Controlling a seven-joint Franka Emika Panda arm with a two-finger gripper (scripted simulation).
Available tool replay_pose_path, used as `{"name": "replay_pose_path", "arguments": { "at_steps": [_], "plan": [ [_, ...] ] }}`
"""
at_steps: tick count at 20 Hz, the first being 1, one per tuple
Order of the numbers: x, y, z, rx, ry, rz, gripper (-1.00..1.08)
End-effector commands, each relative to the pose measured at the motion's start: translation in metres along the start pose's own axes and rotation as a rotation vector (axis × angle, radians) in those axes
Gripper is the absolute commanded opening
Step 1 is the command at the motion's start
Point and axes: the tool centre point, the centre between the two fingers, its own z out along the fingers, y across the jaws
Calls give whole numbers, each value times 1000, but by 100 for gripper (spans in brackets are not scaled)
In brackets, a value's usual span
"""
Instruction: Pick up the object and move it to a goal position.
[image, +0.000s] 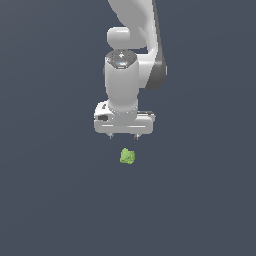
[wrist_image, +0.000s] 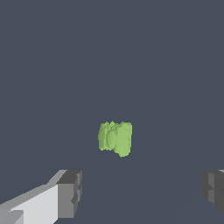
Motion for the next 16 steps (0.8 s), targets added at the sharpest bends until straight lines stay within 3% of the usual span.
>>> {"name": "replay_pose_path", "arguments": {
  "at_steps": [1,7,16],
  "plan": [
    [-1,2,1,-7,-2,0,100],
    [-4,10,5,-32,-9,9,100],
    [-4,10,7,-31,-11,-25,100]
  ]
}}
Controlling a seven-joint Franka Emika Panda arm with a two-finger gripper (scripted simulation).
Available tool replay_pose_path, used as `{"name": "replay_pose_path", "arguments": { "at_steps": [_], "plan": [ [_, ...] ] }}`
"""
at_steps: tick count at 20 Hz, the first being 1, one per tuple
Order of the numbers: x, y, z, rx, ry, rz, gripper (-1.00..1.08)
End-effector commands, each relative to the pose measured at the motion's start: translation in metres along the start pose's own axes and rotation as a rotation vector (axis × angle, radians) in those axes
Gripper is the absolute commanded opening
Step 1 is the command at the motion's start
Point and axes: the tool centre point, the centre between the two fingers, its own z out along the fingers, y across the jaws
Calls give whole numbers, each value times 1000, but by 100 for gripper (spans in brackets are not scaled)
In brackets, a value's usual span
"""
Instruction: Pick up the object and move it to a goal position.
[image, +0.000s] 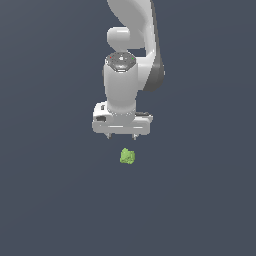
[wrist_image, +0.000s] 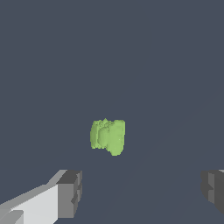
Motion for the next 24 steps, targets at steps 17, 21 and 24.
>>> {"name": "replay_pose_path", "arguments": {
  "at_steps": [17,21,24],
  "plan": [
    [2,-5,26,0,-17,-378,100],
    [2,-7,34,2,-21,-491,100],
    [2,-9,40,5,-24,-576,100]
  ]
}}
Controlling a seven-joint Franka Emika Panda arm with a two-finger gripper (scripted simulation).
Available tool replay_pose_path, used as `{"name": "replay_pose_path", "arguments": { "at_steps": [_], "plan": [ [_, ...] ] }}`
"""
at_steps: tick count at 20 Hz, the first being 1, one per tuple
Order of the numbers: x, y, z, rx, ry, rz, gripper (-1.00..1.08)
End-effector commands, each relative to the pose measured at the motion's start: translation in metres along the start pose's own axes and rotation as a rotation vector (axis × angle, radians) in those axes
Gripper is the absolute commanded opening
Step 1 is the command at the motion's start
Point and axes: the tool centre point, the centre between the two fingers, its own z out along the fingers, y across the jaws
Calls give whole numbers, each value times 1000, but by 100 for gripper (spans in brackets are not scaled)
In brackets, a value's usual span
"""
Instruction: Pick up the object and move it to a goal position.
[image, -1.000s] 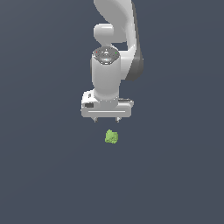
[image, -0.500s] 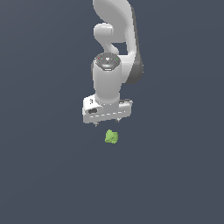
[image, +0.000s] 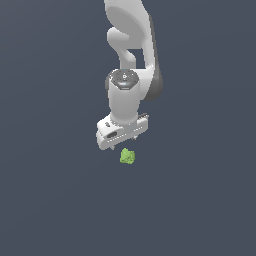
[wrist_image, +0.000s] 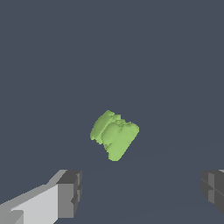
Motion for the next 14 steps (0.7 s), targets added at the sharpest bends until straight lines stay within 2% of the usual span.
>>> {"name": "replay_pose_path", "arguments": {
  "at_steps": [1,14],
  "plan": [
    [1,-1,5,2,-2,-73,100],
    [6,-6,29,17,-4,-440,100]
  ]
}}
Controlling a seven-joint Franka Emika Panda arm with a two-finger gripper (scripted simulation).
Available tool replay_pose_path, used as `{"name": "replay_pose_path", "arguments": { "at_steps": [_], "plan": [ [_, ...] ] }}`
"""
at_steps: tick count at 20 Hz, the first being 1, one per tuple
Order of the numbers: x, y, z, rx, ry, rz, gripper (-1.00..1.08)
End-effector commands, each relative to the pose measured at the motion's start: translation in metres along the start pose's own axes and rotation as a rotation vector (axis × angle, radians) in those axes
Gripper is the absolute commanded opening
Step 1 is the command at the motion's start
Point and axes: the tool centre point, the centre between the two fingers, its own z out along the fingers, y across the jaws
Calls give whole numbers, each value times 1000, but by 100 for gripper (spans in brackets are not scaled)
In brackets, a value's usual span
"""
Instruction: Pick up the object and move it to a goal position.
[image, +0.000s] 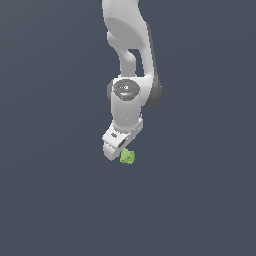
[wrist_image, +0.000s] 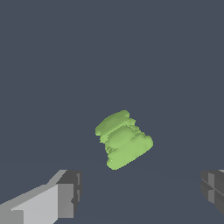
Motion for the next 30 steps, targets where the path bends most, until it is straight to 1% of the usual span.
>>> {"name": "replay_pose_path", "arguments": {
  "at_steps": [1,10,16,23,30],
  "plan": [
    [1,-1,5,3,1,-72,100],
    [6,-3,20,13,8,-324,100],
    [9,-5,28,18,14,-452,100],
    [10,-6,33,20,19,-537,100],
    [11,-6,34,21,20,-550,100]
  ]
}}
